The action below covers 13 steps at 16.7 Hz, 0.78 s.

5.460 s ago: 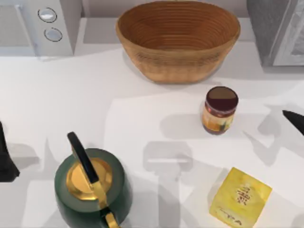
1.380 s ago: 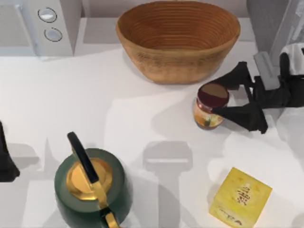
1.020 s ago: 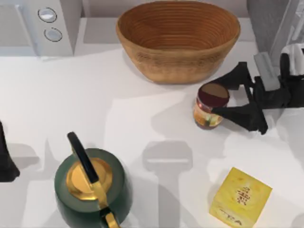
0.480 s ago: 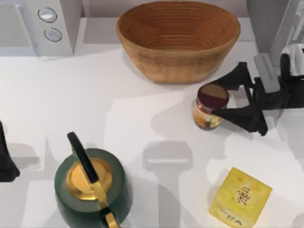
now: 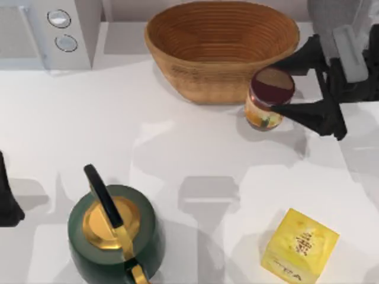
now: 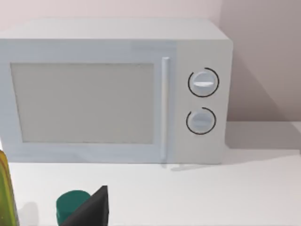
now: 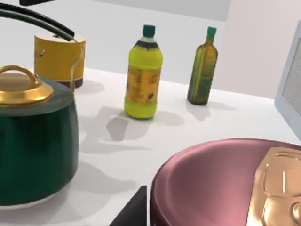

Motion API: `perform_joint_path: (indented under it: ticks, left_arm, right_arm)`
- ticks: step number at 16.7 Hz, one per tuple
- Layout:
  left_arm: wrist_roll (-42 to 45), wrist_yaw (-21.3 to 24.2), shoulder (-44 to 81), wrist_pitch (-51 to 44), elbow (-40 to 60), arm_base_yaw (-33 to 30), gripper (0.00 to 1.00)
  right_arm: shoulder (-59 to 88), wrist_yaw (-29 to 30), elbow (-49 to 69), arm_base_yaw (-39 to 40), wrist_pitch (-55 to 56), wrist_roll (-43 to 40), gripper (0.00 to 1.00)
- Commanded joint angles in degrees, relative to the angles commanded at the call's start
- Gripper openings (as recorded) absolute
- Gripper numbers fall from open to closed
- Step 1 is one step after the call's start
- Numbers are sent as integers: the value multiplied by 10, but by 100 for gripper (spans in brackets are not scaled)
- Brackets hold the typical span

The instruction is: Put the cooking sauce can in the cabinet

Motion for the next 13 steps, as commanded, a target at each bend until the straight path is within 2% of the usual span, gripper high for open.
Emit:
perform_joint_path:
  ticks: [6,7,10,13]
  left_arm:
    - [0,0,0,0,0,0,100]
    - [0,0,0,0,0,0,100]
    - [0,0,0,0,0,0,100]
    - [0,0,0,0,0,0,100]
  right_arm:
    - [-42,-3,18,1,-35,25,0]
    - [-60,0,-67,7,106,22,0]
    - [-76,7,-83,6,119,38,0]
    - [-142,49,-142,-1,170,104,0]
